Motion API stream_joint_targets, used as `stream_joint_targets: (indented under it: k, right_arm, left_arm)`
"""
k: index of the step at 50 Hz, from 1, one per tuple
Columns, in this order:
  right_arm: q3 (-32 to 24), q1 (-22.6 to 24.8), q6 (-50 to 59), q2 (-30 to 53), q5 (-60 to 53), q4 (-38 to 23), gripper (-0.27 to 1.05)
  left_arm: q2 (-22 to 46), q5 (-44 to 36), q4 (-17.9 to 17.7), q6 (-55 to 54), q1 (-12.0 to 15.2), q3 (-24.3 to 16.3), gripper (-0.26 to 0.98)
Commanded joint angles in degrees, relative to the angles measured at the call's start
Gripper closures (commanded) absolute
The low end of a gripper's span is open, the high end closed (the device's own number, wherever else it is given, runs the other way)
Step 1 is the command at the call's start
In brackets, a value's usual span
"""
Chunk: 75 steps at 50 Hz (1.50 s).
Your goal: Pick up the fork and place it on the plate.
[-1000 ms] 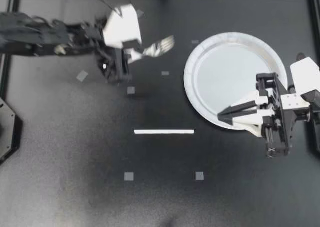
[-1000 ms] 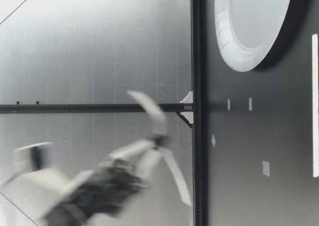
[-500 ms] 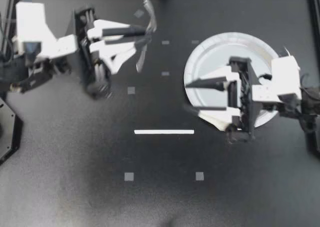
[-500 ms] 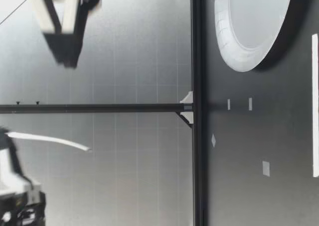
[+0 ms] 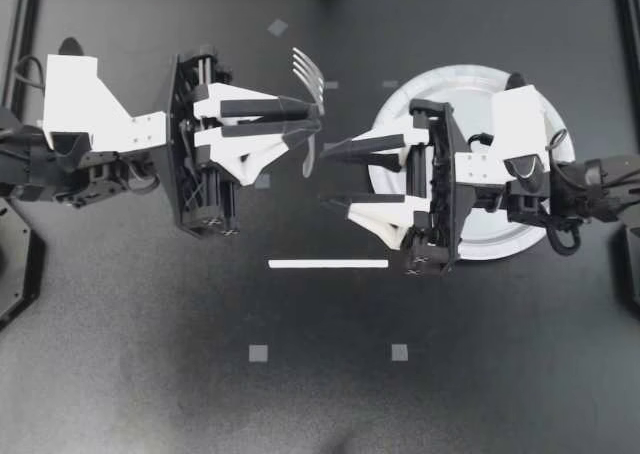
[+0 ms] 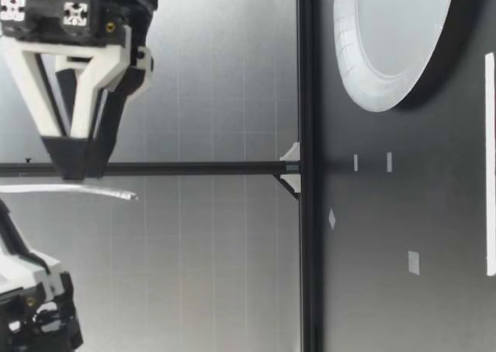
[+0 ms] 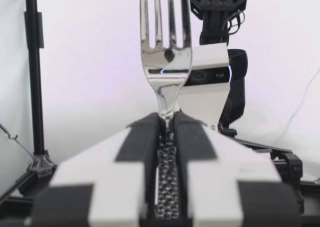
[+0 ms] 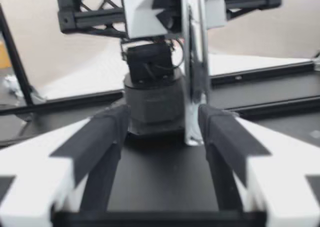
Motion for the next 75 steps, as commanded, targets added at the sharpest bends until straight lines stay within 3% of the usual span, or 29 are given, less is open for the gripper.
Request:
stream_joint_targets:
  k: [1,22,42,48,63,71,75]
  right_arm:
    - [-1.14,-0.26,0.18,-0.53,-1.05,-0.35,0.15]
    - [-1.49,-1.49,0.0,0.53,-1.23,-0.26,0.15]
    - [-2.29,-1.49,0.26,1.32,-1.67,-0.35,0.21]
    - [-2.55,-1.49,0.18,1.32,-1.41,-0.44,0.32]
    - [-2.37,-1.49,-0.35,1.05,-1.41,-1.76,0.88]
    - [-2.46,-1.49,-0.26,0.88,-1.41,-2.02,0.94]
    - [-2.55,-1.49,-0.18,0.79,-1.41,-2.29,0.94]
  left_arm:
    - [-0.62,-0.7,0.26,0.0,-0.09,-1.67,0.7]
    - [-0.7,-0.88,0.97,0.0,-2.02,-2.37,0.7]
    - [0.0,-2.02,0.97,0.18,-2.11,-2.55,0.7]
    - [0.18,-2.02,1.05,0.26,-2.11,-2.64,0.7]
    - [0.09,-2.02,0.97,0.35,-2.11,-2.29,0.7]
    - [-0.62,-0.35,0.97,0.0,-2.11,-2.29,0.67]
    - [-0.97,1.76,1.05,0.18,-2.11,-2.37,0.58]
